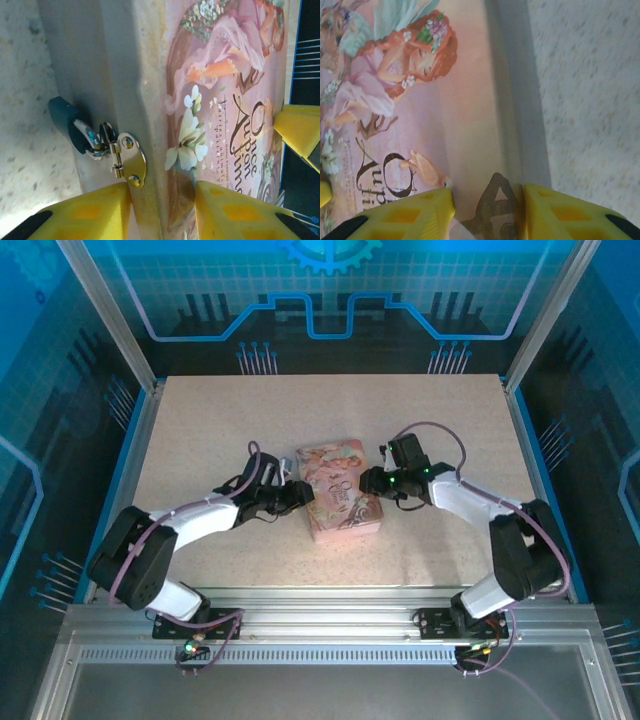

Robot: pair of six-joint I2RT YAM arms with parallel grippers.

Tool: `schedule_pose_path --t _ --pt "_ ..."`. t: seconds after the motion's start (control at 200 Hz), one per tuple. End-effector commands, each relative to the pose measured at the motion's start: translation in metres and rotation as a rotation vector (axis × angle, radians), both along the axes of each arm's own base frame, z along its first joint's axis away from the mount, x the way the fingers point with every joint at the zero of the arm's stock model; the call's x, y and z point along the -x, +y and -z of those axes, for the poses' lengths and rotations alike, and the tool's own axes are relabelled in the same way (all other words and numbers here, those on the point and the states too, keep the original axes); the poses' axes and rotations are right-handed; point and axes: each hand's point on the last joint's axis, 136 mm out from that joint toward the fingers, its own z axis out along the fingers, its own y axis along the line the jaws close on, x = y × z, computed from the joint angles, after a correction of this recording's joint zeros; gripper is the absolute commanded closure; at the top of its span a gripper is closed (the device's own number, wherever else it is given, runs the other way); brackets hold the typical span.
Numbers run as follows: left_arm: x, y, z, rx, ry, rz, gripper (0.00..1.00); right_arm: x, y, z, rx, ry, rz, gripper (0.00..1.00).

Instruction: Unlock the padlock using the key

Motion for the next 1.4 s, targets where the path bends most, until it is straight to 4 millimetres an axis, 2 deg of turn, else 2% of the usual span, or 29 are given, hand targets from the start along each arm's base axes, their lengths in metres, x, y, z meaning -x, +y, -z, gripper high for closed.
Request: schedule_pose_path --t 0.0,0.125,0.205,0.285,0.375,0.435,0.475,0.51,0.6,0.705,0.725,0.8,0.906,1.046,1.236,1.396 --pt "-0.006 -0.022 -0.005 0.015 -0.025 0.083 0.62 -0.011 0.028 -0.007 -0.046 0.008 -0.098 0.56" --pt "-0.010 -0.020 -0.013 -0.001 -0.039 0.070 0.54 -0.022 0.024 -0.012 -0.026 -0.001 -0.078 0.51" --pt "-0.007 -0.013 -0.020 -0.031 -0.047 0.065 0.49 -0.022 0.020 -0.017 -0.014 -0.007 -0.068 0.45" --pt "-0.003 -0.005 -0.030 -0.061 -0.063 0.071 0.41 -0.019 0.012 -0.023 0.014 -0.019 -0.048 0.39" --pt "-0.002 0.006 -0.042 -0.108 -0.084 0.070 0.35 -0.012 -0.002 -0.029 0.048 -0.030 -0.012 0.32" --pt "-0.006 0.016 -0.050 -0.136 -0.094 0.056 0.27 -0.005 -0.012 -0.035 0.067 -0.042 0.021 0.26" --pt "-0.011 0.023 -0.057 -0.144 -0.107 0.047 0.21 0.001 -0.019 -0.039 0.073 -0.044 0.047 0.24" --pt "-0.018 0.029 -0.062 -0.153 -0.118 0.035 0.12 0.006 -0.024 -0.042 0.076 -0.048 0.068 0.21" --pt "-0.038 0.038 -0.080 -0.144 -0.147 0.016 0.01 0.024 -0.032 -0.047 0.062 -0.046 0.096 0.17" --pt "-0.064 0.043 -0.094 -0.162 -0.179 0.016 0.01 0.044 -0.037 -0.053 0.038 -0.051 0.124 0.12" --pt "-0.069 0.043 -0.096 -0.164 -0.183 0.019 0.01 0.052 -0.039 -0.045 0.040 -0.029 0.129 0.11" --pt "-0.088 0.043 -0.099 -0.168 -0.177 0.037 0.01 0.067 -0.042 -0.043 0.010 -0.022 0.149 0.09" --pt "-0.114 0.038 -0.095 -0.164 -0.161 0.059 0.01 0.084 -0.036 -0.039 -0.074 -0.026 0.139 0.07" --pt "-0.140 0.025 -0.076 -0.163 -0.111 0.109 0.01 0.097 -0.029 -0.029 -0.167 -0.001 0.142 0.03" --pt "-0.157 0.011 -0.052 -0.147 -0.051 0.170 0.04 0.103 -0.019 -0.010 -0.219 0.041 0.150 0.01" --pt "-0.152 0.003 -0.046 -0.114 -0.025 0.217 0.10 0.101 -0.007 -0.002 -0.271 0.067 0.152 0.02"
